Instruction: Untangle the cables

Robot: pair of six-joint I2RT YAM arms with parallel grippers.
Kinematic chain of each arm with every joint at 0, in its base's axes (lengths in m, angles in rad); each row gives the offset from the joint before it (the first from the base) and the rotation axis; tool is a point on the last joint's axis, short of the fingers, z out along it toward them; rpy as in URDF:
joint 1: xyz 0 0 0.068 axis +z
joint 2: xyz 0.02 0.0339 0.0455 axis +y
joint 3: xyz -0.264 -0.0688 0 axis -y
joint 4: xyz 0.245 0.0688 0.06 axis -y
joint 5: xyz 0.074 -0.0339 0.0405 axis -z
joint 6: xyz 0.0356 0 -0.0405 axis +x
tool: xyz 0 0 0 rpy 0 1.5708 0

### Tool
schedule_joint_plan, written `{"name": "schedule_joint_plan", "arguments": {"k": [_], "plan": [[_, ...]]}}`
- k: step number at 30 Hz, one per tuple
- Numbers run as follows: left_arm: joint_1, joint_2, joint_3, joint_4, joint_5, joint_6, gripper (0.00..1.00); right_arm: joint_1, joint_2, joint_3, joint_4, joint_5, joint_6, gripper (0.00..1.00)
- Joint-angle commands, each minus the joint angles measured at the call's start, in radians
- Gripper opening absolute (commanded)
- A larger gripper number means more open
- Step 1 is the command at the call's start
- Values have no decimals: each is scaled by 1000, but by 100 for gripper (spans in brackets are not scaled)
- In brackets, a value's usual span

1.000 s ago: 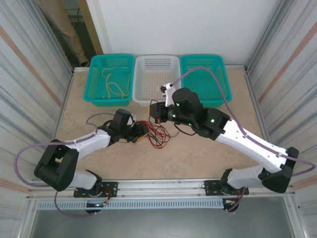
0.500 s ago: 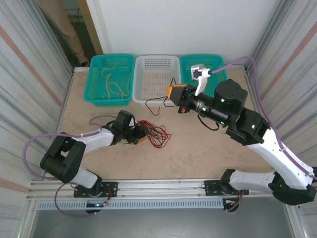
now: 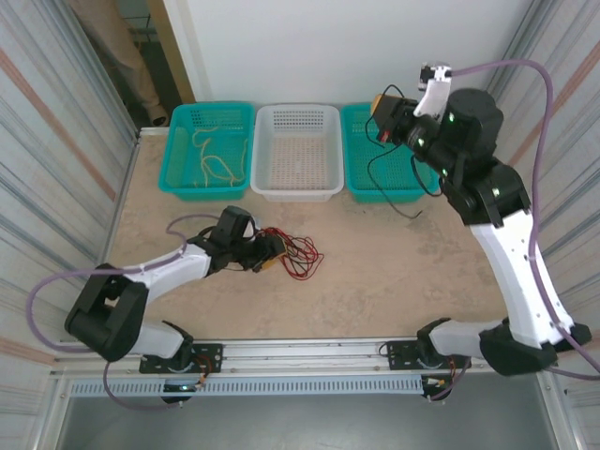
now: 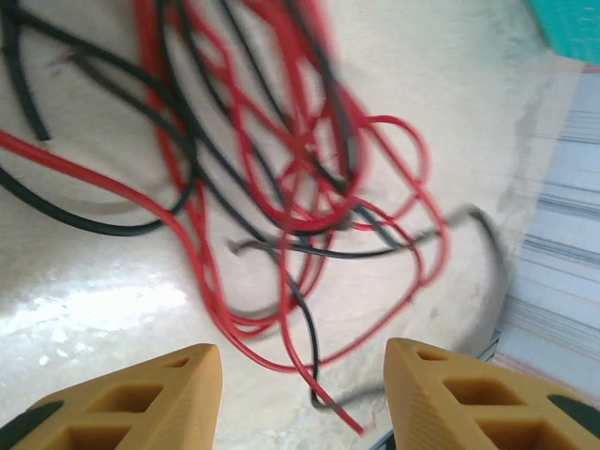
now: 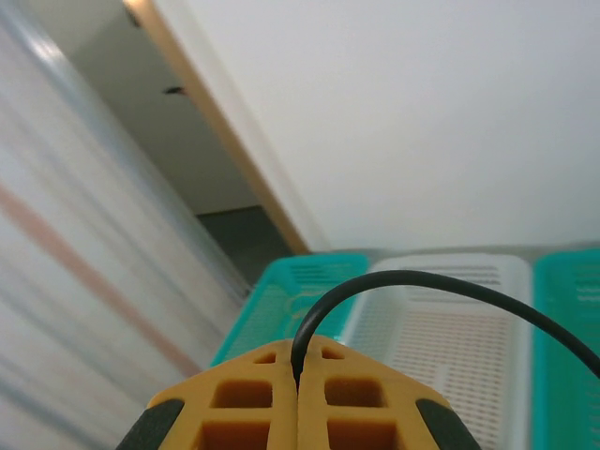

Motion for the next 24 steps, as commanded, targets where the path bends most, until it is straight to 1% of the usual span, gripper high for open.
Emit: {"name": "schedule_joint_plan", "arguments": {"k": [1, 3, 6, 10, 13, 14, 15, 17, 18, 20, 24], "plan": [[-5, -95, 56, -131, -43, 69, 51, -105, 92, 77, -66, -75, -11, 0], [-5, -133, 70, -180, -64, 95, 51, -176, 175, 133, -81, -113, -10, 0], [-5, -177, 88, -243, -85, 132, 52, -242, 295, 228, -117, -139, -17, 0], [-5, -208, 90, -277, -91, 157, 52, -289, 433, 311, -155, -153, -27, 0], [-5, -213, 87, -280, -91, 163, 52, -306, 508, 302, -181, -167, -14, 1], [-5, -212, 86, -282, -92, 165, 52, -306, 524, 283, -186, -165, -12, 12], [-5, -210, 87, -282, -94, 168, 52, -306, 533, 254, -183, -164, -11, 26], [-5, -210, 87, -279, -94, 167, 52, -304, 534, 191, -170, -142, -5, 45], [-5, -209, 88, -280, -93, 170, 52, -304, 529, 160, -165, -135, -1, 52], [-4, -204, 93, -284, -96, 178, 52, -303, 507, 103, -156, -128, 3, 58], [3, -193, 112, -301, -116, 201, 52, -266, 402, -60, -131, -93, 14, 60]]}}
